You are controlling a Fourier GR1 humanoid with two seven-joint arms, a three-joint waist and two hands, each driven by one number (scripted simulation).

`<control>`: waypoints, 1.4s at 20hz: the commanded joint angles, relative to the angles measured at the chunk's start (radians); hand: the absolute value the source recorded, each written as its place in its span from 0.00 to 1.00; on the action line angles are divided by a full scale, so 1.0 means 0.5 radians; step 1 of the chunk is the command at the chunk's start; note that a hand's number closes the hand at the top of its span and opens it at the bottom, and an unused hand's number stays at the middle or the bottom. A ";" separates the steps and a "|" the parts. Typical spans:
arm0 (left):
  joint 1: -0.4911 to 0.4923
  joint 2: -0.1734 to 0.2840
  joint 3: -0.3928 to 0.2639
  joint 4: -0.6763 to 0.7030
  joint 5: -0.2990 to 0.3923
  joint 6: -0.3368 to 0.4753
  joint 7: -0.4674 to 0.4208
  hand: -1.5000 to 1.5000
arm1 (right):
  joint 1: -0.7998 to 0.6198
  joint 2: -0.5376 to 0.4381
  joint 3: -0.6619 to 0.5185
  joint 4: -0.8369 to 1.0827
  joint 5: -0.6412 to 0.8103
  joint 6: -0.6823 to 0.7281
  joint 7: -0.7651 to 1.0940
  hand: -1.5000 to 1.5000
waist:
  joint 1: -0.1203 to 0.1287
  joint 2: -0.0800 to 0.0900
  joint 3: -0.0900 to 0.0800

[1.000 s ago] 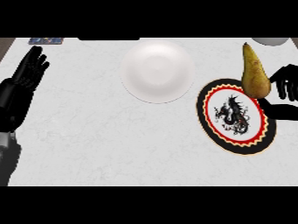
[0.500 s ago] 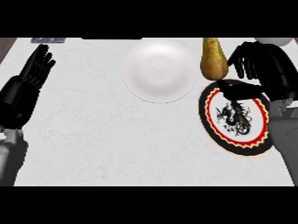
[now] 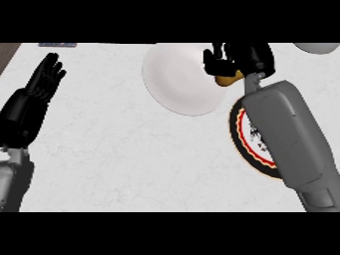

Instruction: Pick the pear from the plate and place it in the plate

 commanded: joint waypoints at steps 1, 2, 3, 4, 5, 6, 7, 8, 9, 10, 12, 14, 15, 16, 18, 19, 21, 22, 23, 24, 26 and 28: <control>-0.051 0.046 0.047 0.014 0.059 -0.082 0.035 0.50 | -0.276 0.169 -0.045 0.522 0.073 -0.180 -0.097 1.00 | 0.023 0.009 0.000; -0.131 -0.046 -0.011 0.005 -0.051 0.070 0.108 0.50 | -0.249 0.156 -0.036 0.541 0.071 -0.124 -0.107 1.00 | -0.007 0.001 0.001; -0.003 -0.032 -0.016 -0.027 -0.055 0.025 0.021 0.50 | -0.343 0.160 -0.101 0.740 0.092 -0.242 -0.194 1.00 | 0.019 0.007 0.001; 0.026 -0.038 -0.034 -0.090 -0.050 0.016 0.053 0.50 | -0.390 0.210 -0.105 0.806 0.116 -0.279 -0.128 1.00 | 0.020 0.004 0.001; -0.090 -0.005 -0.009 -0.114 -0.003 -0.002 0.171 0.50 | -0.384 0.247 -0.065 0.909 0.180 -0.381 -0.203 1.00 | 0.030 0.010 0.001; 0.066 -0.047 -0.029 -0.021 -0.039 -0.025 -0.034 0.50 | -0.462 0.253 -0.084 0.994 0.194 -0.372 -0.155 1.00 | 0.028 0.011 0.000; -0.016 -0.080 -0.057 -0.097 -0.060 0.034 0.054 0.50 | -0.515 0.276 -0.110 1.119 0.205 -0.448 -0.203 1.00 | 0.039 0.014 0.001; -0.023 -0.026 -0.001 0.056 -0.051 -0.032 -0.064 0.50 | -0.538 0.224 -0.152 1.224 0.178 -0.435 -0.313 1.00 | 0.038 0.023 0.000; -0.062 0.012 0.052 -0.021 0.030 -0.064 0.036 0.50 | -0.531 0.243 -0.147 1.304 0.208 -0.505 -0.346 1.00 | 0.048 0.022 0.001; -0.183 0.019 0.054 -0.002 0.021 -0.037 0.131 0.50 | -0.545 0.297 -0.137 1.369 0.239 -0.575 -0.316 1.00 | 0.049 0.026 0.001; -0.083 -0.021 -0.010 -0.001 -0.038 -0.041 0.009 0.50 | -0.599 0.297 -0.130 1.528 0.269 -0.570 -0.360 1.00 | 0.086 0.042 0.000; -0.075 -0.058 -0.050 -0.067 -0.071 0.003 0.053 0.50 | -0.725 0.318 -0.253 1.599 0.121 -0.578 -0.246 1.00 | 0.110 0.040 0.001; -0.060 -0.018 0.007 -0.014 -0.002 -0.078 -0.024 0.50 | -0.598 0.318 -0.294 1.615 0.100 -0.719 -0.340 1.00 | 0.101 0.046 0.001; -0.151 -0.018 0.020 -0.006 0.009 -0.049 0.098 0.50 | -0.594 0.319 -0.295 1.642 0.034 -0.714 -0.351 0.00 | 0.088 0.037 0.002; -0.208 -0.050 -0.031 -0.008 -0.032 -0.016 0.153 0.50 | -0.773 0.319 -0.374 1.750 0.050 -0.622 -0.304 0.00 | 0.099 0.050 0.002; -0.161 -0.011 0.024 0.048 -0.006 -0.064 0.058 0.50 | -0.669 0.320 -0.383 1.765 0.023 -0.681 -0.487 0.00 | 0.099 0.054 0.002; -0.155 -0.053 -0.040 -0.017 -0.028 -0.052 0.088 0.50 | -0.660 0.320 -0.461 1.781 -0.049 -0.689 -0.584 0.00 | 0.119 0.060 0.003; -0.187 -0.087 -0.057 0.013 -0.049 -0.023 0.076 0.50 | -0.665 0.320 -0.443 1.795 -0.107 -0.726 -0.619 0.00 | 0.150 0.064 0.003; -0.205 -0.116 -0.090 0.029 -0.078 -0.002 0.084 0.50 | -0.692 0.320 -0.468 1.793 -0.169 -0.713 -0.650 0.00 | 0.137 0.056 0.003; -0.165 -0.063 -0.021 0.005 -0.030 -0.040 0.049 0.50 | -0.631 0.321 -0.527 1.766 -0.200 -0.759 -0.769 0.00 | 0.138 0.059 0.004; -0.207 -0.075 -0.048 0.020 -0.025 -0.061 0.066 0.50 | -0.659 0.321 -0.533 1.754 -0.293 -0.913 -0.824 0.00 | 0.189 0.062 0.004; -0.149 -0.089 -0.052 0.024 -0.031 -0.061 0.025 0.50 | -0.628 0.321 -0.594 1.762 -0.352 -1.000 -0.916 0.00 | 0.166 0.057 0.003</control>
